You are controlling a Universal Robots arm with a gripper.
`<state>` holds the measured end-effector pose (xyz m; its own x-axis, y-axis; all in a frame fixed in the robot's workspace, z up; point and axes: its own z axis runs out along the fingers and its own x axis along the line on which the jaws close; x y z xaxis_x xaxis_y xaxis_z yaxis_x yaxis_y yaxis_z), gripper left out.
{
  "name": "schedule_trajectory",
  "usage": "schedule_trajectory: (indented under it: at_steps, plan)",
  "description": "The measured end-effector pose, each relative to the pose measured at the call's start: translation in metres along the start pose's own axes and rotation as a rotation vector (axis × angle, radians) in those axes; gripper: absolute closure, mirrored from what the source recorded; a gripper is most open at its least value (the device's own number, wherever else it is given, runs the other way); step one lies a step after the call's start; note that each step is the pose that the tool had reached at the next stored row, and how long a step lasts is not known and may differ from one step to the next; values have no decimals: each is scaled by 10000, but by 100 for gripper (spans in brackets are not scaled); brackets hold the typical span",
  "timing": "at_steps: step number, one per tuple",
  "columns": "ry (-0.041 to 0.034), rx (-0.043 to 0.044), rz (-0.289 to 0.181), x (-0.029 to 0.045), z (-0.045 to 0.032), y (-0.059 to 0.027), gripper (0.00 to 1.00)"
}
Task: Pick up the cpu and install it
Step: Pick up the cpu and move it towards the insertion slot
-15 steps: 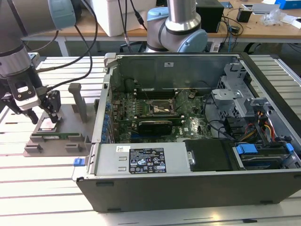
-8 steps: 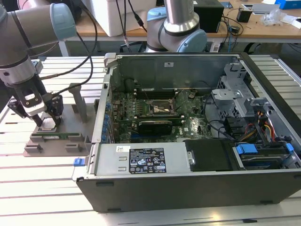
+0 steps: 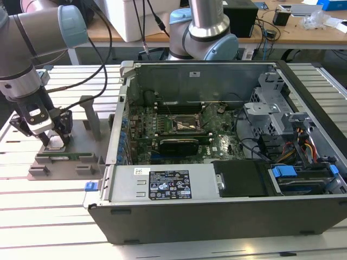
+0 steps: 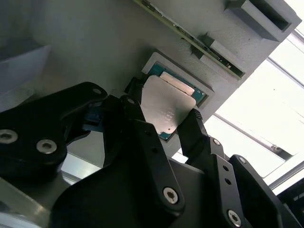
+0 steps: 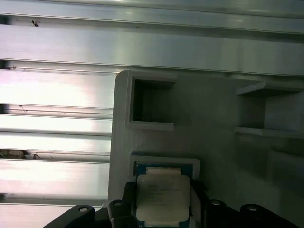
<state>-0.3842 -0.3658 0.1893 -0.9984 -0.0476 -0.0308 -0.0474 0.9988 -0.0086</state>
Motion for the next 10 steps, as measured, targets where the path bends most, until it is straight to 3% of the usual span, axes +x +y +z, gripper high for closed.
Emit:
schedule_trajectory:
  at_steps: [10]
  plan:
    - [-8, -2, -2, -2, -17, 0, 46]
